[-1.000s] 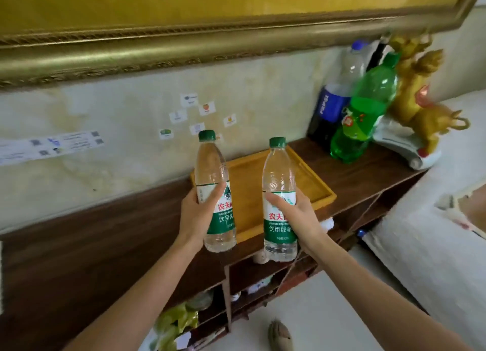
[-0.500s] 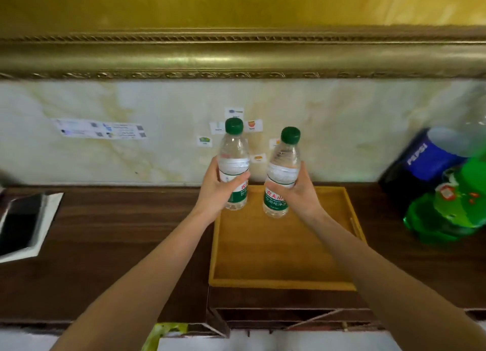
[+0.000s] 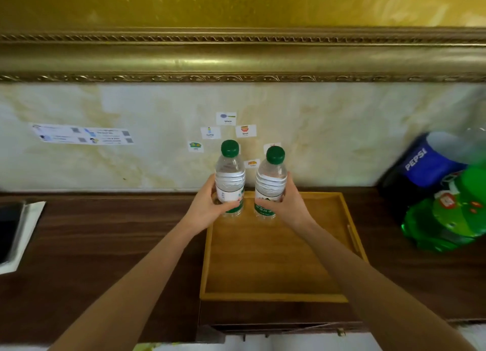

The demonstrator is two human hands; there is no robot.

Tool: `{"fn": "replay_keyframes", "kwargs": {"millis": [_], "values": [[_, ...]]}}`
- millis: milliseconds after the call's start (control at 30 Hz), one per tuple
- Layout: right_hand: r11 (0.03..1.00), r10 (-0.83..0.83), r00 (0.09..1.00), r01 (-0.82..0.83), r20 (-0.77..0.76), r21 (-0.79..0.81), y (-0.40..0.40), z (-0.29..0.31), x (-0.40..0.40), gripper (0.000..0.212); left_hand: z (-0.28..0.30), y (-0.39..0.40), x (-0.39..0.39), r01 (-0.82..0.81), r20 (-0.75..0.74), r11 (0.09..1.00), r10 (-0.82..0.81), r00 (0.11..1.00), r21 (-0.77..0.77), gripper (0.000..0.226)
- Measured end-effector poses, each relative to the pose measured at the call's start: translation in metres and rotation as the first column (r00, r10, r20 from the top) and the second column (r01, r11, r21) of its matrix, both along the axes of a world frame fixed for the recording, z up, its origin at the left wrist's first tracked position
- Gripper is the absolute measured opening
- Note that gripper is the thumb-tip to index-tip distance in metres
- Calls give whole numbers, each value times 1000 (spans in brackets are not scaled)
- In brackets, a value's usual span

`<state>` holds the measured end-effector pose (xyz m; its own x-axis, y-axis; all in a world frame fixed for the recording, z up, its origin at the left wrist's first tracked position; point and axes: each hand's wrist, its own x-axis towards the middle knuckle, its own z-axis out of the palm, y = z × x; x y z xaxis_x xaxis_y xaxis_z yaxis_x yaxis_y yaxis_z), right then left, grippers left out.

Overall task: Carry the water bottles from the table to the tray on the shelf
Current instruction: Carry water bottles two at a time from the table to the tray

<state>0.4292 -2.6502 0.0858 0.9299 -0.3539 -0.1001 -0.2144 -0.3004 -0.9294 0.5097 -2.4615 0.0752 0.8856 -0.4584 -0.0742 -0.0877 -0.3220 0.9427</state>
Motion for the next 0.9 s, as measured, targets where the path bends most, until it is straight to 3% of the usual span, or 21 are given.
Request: {"fn": "replay_keyframes", "kwargs": {"millis": [233,900], "values": [[987,-73,993,60,-90,-147,-2,-15,-9,81,-5,2,4,22,72,991,-32,997,135,77],[977,-66,990,39,-122,-210,20,-7,5,70,-8,6,2,40,65,990,-49,997,137,77]]}}
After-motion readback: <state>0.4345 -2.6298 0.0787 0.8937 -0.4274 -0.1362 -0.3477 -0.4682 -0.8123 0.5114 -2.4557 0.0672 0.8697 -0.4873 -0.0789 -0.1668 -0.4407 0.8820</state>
